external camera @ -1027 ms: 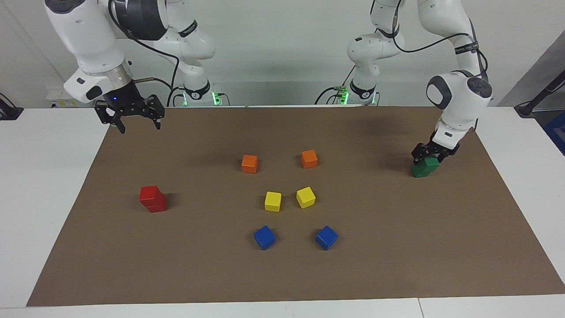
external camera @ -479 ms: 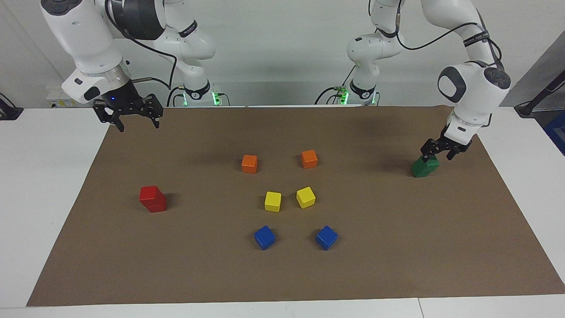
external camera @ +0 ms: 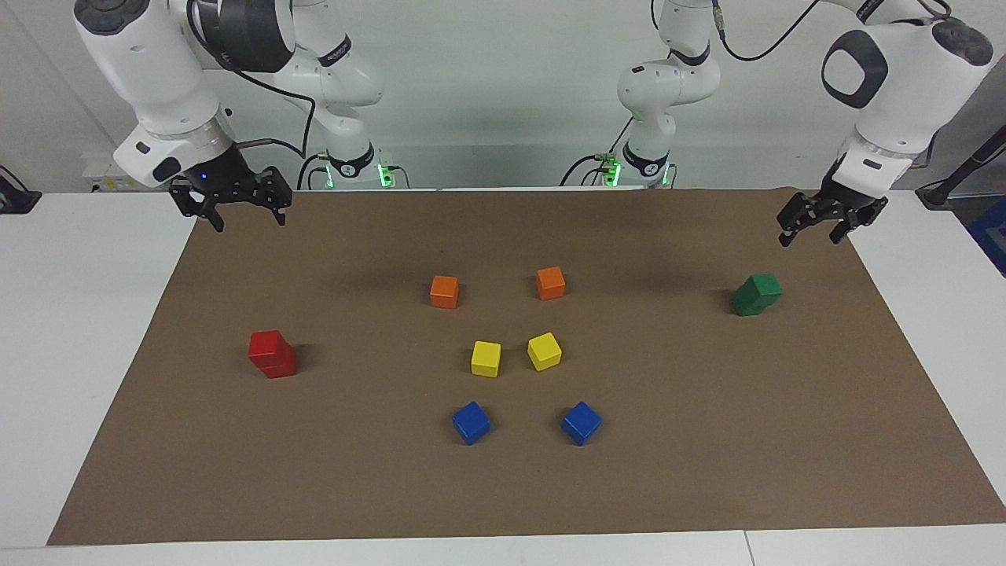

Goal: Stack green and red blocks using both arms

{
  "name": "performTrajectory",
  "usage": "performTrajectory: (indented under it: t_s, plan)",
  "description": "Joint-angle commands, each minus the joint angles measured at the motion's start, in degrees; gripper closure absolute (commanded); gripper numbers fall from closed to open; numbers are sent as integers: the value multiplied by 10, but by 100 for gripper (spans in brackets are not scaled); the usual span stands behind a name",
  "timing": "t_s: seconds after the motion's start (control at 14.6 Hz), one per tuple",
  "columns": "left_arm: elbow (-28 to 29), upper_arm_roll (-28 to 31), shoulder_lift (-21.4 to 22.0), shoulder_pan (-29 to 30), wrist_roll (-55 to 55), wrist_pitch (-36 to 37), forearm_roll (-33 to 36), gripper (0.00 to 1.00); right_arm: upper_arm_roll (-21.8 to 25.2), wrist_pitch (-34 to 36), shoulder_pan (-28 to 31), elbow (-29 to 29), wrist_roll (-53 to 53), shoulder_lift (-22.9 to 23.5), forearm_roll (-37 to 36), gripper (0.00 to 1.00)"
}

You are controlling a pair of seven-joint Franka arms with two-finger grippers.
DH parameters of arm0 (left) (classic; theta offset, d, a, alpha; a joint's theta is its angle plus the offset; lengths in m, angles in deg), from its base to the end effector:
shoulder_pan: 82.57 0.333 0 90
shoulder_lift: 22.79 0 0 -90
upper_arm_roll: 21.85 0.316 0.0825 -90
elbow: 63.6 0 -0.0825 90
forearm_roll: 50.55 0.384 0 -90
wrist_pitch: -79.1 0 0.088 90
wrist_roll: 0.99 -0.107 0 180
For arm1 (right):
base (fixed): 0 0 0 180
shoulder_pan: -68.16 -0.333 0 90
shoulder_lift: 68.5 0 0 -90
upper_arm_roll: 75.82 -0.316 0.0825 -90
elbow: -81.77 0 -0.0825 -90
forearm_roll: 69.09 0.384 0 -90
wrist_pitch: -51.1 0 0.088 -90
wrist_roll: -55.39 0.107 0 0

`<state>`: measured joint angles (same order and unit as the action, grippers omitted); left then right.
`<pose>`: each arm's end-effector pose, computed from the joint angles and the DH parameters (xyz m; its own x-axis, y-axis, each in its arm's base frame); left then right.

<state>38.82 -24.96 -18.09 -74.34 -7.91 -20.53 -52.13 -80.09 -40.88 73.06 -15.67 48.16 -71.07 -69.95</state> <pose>0.5376 0.0447 0.5808 0.9990 -0.0268 0.0357 -0.0275 -0.9994 0.0187 0.5404 -0.0067 0.5906 0.9920 0.1152 -0.0524 0.1160 -0.9932 0.0118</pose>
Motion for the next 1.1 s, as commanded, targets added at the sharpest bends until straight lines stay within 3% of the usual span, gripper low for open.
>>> performTrajectory:
  t_s: [0.0, 0.62, 1.03]
  plan:
    - [-56, 5, -18, -16, 7, 60, -1, 0, -3, 10, 1, -2, 16, -1, -3, 0]
    - [-97, 6, -21, -54, 19, 131, 31, 0, -3, 10, 2, -9, 16, -6, -3, 0]
    - [-75, 8, -1, -78, 66, 148, 34, 0, -3, 1, 3, -41, 16, -22, -3, 0]
